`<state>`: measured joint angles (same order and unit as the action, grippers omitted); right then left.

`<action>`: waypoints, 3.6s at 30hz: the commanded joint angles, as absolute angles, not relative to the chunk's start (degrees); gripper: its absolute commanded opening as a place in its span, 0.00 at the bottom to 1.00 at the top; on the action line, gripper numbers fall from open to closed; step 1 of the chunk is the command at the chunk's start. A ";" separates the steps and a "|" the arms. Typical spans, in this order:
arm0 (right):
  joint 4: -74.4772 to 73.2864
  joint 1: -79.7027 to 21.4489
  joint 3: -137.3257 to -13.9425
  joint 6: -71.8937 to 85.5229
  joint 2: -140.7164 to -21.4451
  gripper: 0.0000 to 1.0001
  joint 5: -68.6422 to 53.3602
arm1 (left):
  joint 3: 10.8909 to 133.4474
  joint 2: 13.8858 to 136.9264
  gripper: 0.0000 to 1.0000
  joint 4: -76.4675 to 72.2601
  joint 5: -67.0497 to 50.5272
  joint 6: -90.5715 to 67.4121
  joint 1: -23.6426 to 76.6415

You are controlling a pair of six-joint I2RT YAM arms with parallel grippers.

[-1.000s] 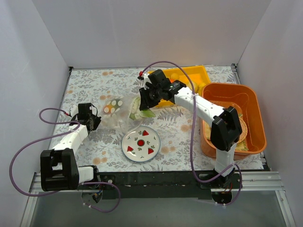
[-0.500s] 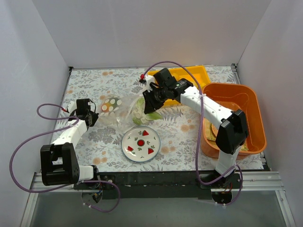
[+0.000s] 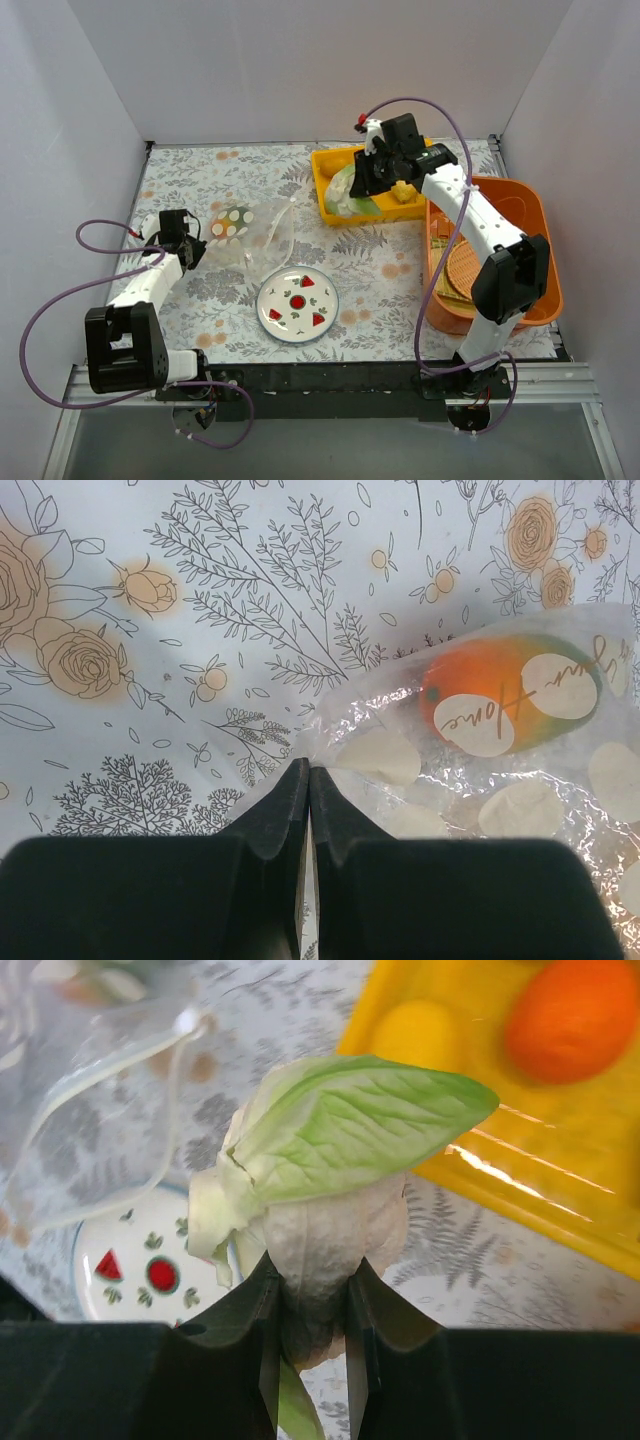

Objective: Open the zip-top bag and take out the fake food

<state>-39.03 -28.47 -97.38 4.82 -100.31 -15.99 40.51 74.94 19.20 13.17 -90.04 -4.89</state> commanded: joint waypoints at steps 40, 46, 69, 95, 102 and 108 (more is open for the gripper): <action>-20.70 -24.78 -91.81 20.56 -98.73 0.46 -1.74 | 44.12 63.47 0.18 25.04 9.14 -85.78 -5.27; -10.03 -32.60 -80.17 27.06 -95.09 0.34 -8.17 | 48.25 59.60 0.32 28.04 9.94 -83.67 -5.27; 10.37 -42.63 -85.42 45.88 -117.86 0.25 -19.34 | 52.74 86.39 0.06 13.55 2.46 -85.43 -5.27; 10.64 -45.53 -103.35 43.86 -133.94 0.49 -16.88 | 44.82 86.15 0.00 7.72 -1.95 -87.72 -2.20; 14.06 -45.44 -101.95 41.31 -134.73 0.57 -17.22 | 52.36 79.71 0.08 16.26 7.82 -83.24 -2.29; 15.82 -45.53 -102.30 40.43 -135.35 0.63 -18.37 | 59.41 92.42 0.17 14.78 7.66 -83.93 -2.20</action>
<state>11.46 -45.60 -100.44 42.39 -134.82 -17.61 56.03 84.58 14.74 6.13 -84.71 -2.13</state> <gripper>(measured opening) 0.604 0.164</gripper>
